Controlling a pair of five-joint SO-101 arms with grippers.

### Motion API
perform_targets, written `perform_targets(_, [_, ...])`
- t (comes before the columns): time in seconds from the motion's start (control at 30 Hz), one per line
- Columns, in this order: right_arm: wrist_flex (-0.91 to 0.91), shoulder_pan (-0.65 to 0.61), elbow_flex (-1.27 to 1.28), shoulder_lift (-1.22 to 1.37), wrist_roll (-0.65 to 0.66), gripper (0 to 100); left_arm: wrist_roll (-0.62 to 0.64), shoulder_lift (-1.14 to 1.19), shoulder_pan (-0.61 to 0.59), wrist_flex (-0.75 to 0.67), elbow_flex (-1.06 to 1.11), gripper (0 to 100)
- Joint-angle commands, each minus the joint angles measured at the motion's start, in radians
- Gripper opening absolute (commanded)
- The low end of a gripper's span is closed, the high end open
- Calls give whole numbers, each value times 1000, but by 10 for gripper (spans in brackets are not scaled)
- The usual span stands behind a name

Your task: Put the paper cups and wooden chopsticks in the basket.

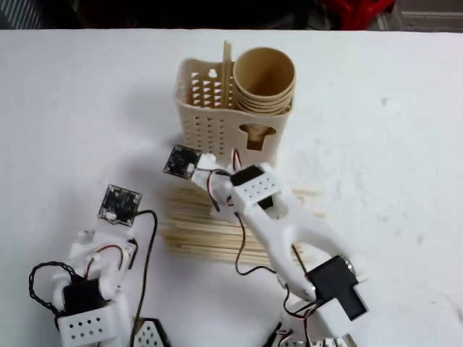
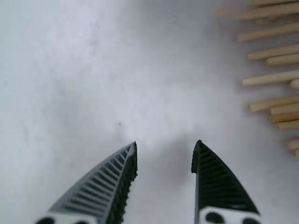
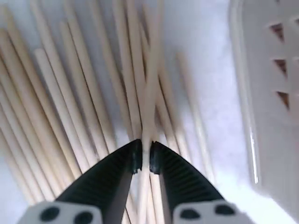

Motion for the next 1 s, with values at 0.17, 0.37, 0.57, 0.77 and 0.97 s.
perform_targets(0.17, [114, 1, -169, -45, -121, 16, -9, -7, -12, 8, -2, 199])
perform_targets(0.37, [124, 2, -172, -387, -296, 16, -9, -7, -12, 8, -2, 199])
perform_targets(0.57, [31, -5, -267, -684, -445, 16, -9, -7, -12, 8, -2, 199])
perform_targets(0.77, [-203, -19, -482, -568, -539, 16, -9, -7, -12, 8, -2, 199])
perform_targets(0.97, [-469, -22, -683, -289, -531, 20, -9, -7, -12, 8, -2, 199])
